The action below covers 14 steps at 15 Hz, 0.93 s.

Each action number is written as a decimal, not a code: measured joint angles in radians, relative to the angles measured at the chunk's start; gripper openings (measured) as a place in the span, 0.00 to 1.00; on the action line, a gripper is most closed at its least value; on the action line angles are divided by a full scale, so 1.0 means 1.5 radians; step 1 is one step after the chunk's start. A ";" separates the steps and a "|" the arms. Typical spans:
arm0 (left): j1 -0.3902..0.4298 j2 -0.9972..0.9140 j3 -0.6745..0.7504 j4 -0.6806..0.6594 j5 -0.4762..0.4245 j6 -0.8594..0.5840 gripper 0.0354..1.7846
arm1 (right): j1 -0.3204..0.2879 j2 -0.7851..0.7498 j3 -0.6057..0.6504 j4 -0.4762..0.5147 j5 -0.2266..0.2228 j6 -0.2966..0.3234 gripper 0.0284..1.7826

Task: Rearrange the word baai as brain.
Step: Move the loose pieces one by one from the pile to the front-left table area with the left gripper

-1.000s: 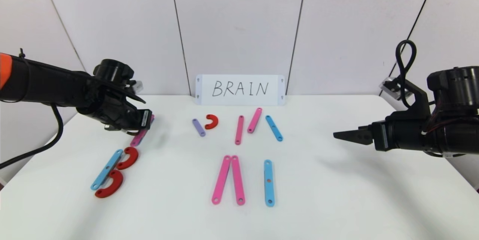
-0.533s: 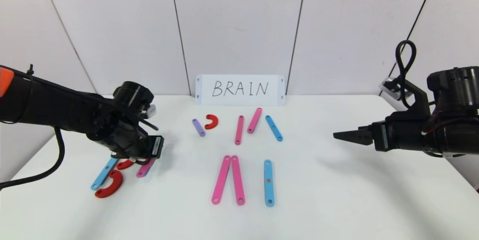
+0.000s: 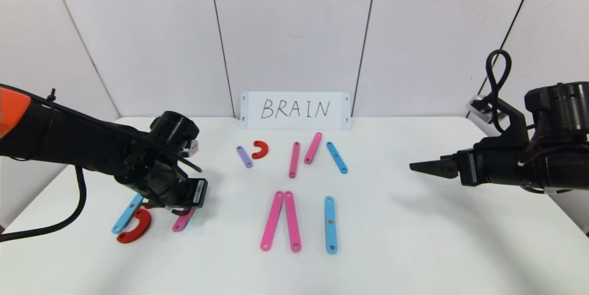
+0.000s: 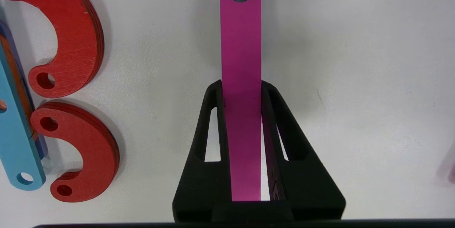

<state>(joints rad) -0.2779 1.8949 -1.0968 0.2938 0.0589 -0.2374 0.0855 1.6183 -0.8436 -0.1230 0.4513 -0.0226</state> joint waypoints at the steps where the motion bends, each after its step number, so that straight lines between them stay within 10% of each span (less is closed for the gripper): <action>1: -0.003 0.000 0.004 0.000 0.000 -0.001 0.15 | 0.000 0.000 0.000 0.000 0.000 0.000 0.97; 8: -0.015 0.002 0.013 0.002 0.000 -0.004 0.22 | 0.001 0.000 0.000 0.000 0.000 0.000 0.97; 14: -0.016 0.003 0.013 0.002 0.000 -0.007 0.72 | 0.001 0.000 0.000 0.000 0.000 0.000 0.97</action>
<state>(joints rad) -0.3019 1.8987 -1.0770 0.2966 0.0591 -0.2481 0.0870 1.6179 -0.8432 -0.1234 0.4511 -0.0226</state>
